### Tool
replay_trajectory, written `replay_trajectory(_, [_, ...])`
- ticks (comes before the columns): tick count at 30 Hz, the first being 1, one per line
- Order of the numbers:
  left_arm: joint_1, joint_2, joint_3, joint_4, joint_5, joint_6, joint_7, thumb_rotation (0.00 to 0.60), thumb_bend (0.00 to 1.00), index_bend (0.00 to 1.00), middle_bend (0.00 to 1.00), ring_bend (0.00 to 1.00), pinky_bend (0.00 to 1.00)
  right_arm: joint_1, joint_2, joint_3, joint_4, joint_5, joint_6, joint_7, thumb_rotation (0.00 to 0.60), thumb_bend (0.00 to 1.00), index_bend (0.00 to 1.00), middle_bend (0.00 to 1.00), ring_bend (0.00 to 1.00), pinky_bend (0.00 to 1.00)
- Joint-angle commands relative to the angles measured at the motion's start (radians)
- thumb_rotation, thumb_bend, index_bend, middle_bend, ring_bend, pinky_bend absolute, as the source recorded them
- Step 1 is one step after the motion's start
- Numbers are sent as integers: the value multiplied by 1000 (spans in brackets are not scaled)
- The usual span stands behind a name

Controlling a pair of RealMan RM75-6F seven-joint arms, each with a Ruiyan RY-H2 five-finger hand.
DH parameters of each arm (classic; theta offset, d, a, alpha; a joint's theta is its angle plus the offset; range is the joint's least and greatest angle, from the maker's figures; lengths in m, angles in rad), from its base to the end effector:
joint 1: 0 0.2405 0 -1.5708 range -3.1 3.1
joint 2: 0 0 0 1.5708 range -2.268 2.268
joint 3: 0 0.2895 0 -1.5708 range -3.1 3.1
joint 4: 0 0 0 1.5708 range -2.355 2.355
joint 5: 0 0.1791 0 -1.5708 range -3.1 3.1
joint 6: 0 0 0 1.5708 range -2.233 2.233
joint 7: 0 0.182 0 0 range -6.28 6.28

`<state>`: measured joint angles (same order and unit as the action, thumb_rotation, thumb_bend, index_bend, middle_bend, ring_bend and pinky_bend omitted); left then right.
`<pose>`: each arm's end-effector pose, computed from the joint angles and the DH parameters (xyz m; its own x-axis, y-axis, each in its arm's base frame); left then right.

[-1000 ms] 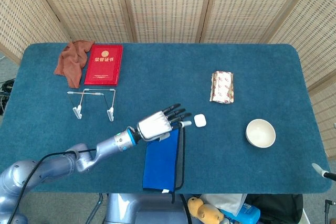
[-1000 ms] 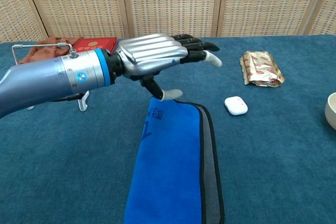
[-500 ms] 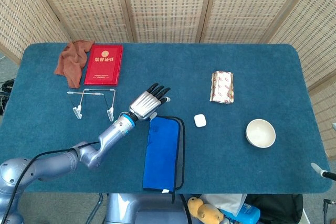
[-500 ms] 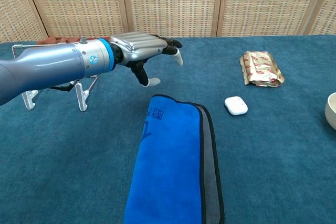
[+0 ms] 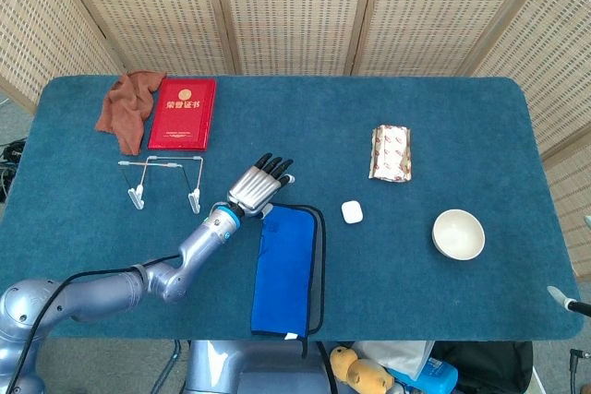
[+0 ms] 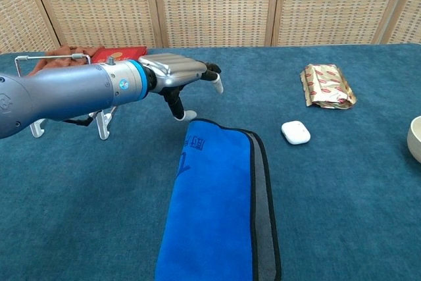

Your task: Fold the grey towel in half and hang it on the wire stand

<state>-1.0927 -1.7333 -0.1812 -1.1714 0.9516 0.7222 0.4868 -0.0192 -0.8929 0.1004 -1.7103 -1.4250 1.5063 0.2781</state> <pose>-0.0706 0.4490 -0.0751 0.6735 0.2239 0.7045 0.6772 -0.5690 -0.4665 -0.3378 -0.1916 0.2865 0.2509 0.0652 0.9658 -0.9613 0.1345 0.2406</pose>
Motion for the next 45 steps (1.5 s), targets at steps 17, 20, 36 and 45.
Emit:
replay_trajectory(17, [-27, -62, 12, -19, -216, 35, 145, 600, 396, 208, 0, 0, 0, 2, 1, 0, 1, 6, -6, 7, 600, 0, 0, 0, 0, 0])
replay_trajectory(20, [-31, -69, 13, -14, -240, 43, 160, 600, 395, 209, 0, 0, 0, 2, 2, 0, 1, 6, -5, 8, 600, 0, 0, 0, 0, 0])
replay_trajectory(36, [-44, -97, 18, 19, -323, 37, 200, 600, 396, 274, 0, 0, 0, 3, 2, 0, 2, 7, -8, 9, 600, 0, 0, 0, 0, 0])
replay_trajectory(45, [-49, -81, 31, 0, -394, 36, 236, 600, 395, 292, 0, 0, 0, 3, 4, -2, 3, 3, -8, 15, 600, 0, 0, 0, 0, 0])
